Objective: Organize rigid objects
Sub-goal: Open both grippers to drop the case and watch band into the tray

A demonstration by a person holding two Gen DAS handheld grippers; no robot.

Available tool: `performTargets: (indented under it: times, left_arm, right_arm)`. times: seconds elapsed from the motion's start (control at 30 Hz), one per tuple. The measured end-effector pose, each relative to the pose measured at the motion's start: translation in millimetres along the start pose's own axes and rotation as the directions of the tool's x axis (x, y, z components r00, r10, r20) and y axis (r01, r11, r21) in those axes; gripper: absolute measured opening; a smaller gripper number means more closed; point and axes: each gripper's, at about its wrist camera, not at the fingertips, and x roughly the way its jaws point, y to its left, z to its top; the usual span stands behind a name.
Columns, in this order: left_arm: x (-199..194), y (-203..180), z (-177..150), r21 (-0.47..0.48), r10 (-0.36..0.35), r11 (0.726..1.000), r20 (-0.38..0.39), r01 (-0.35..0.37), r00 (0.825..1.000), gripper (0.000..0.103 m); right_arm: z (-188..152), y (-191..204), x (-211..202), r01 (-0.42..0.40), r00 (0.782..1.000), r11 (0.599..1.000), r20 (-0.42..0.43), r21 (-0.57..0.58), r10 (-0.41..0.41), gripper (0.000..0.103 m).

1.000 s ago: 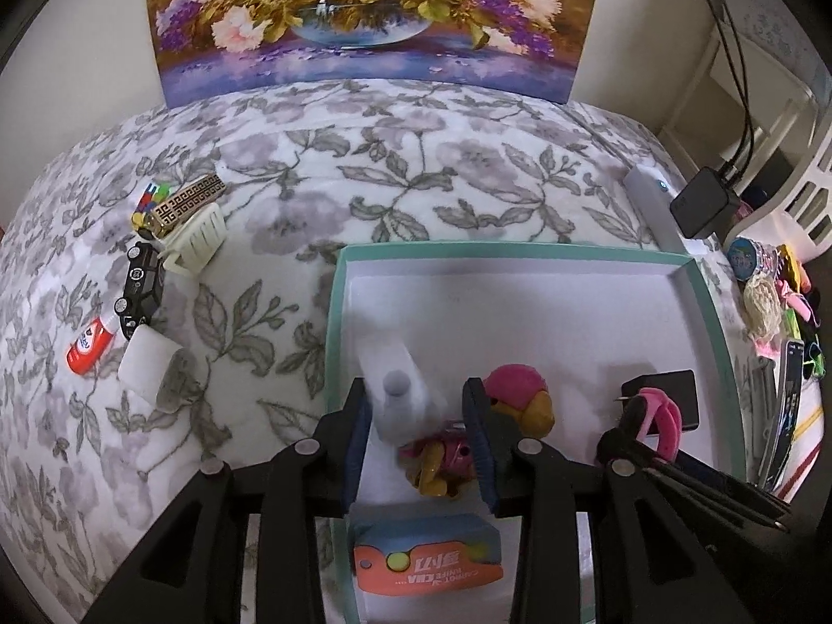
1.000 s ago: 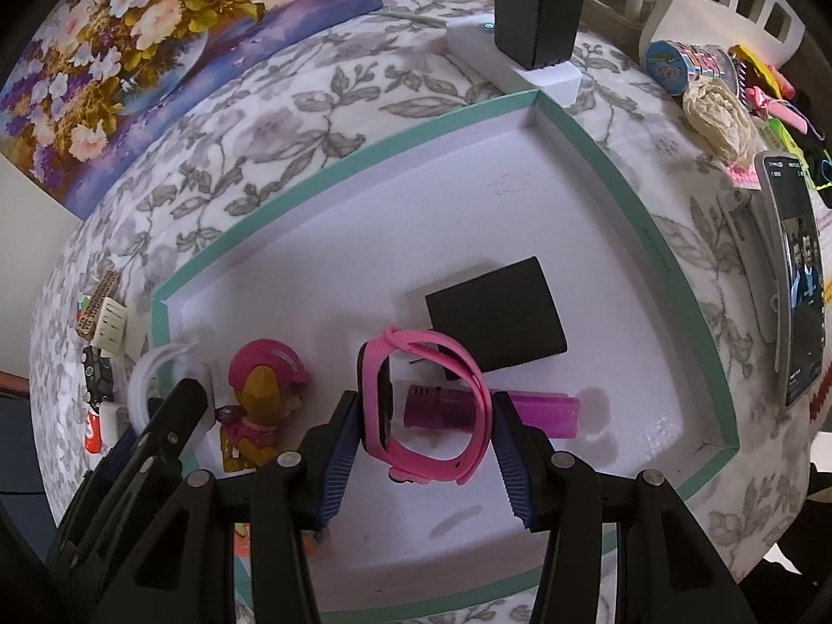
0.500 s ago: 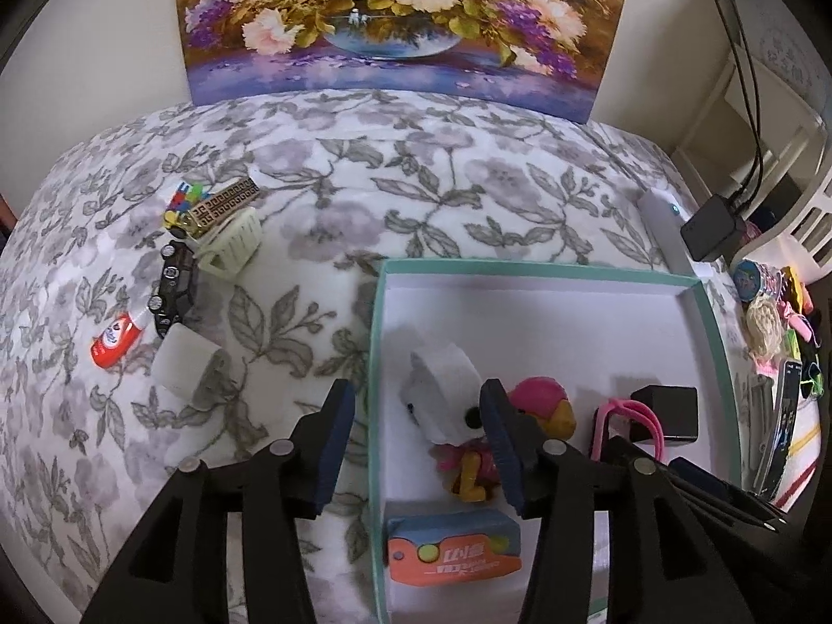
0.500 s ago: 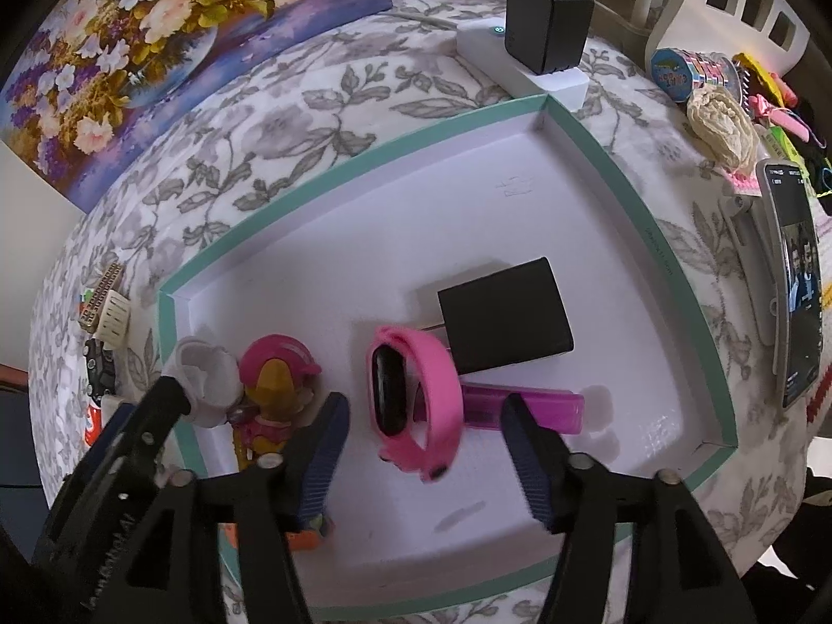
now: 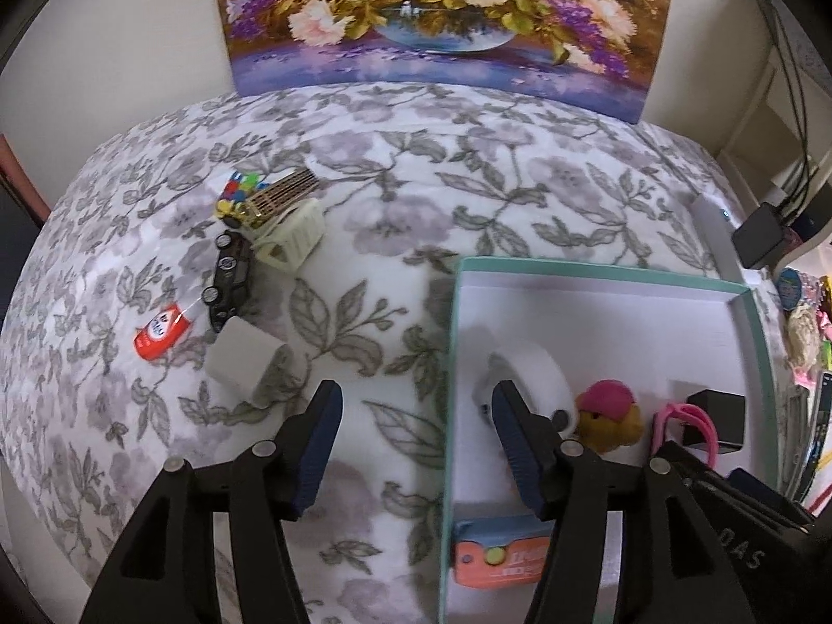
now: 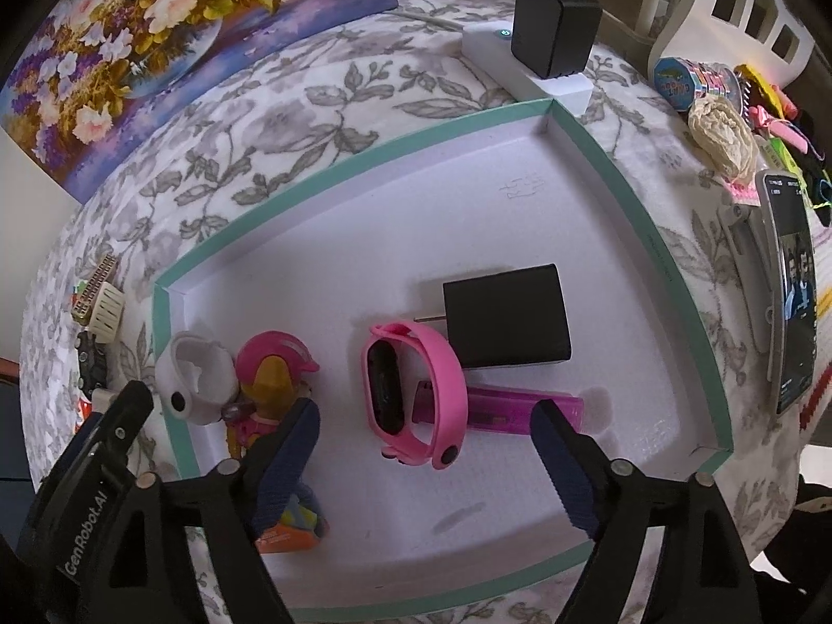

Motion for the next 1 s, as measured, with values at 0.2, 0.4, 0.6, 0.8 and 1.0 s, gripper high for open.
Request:
performTargets:
  times: [0.2,0.4,0.6,0.8,1.0]
  left_arm:
    - [3,9,1,-0.021,0.016,1.0,-0.01,-0.016,1.0,0.084]
    - [6,17,2,-0.032,0.047,0.998,-0.021,-0.048,0.999,0.087]
    - [10,24,2,-0.044,0.073,0.996,-0.033,-0.074,0.997,0.087]
    - [11,27,2,-0.043,0.081,0.996,-0.04,-0.082,0.996,0.088]
    - [11,30,2,-0.046,0.077,0.996,-0.039,-0.078,0.996,0.088]
  right_arm:
    - [1,3,-1,0.011,1.0,1.0,0.008,-0.017,-0.011,0.1]
    - [1,5,-1,0.032,0.999,0.999,0.018,-0.025,-0.031,0.103]
    - [1,5,1,0.04,0.999,0.999,0.021,-0.025,-0.039,0.103]
    - [1,7,1,0.048,0.998,0.998,0.028,-0.037,-0.047,0.103]
    - [0,11,1,0.05,0.998,0.998,0.032,-0.047,-0.049,0.103]
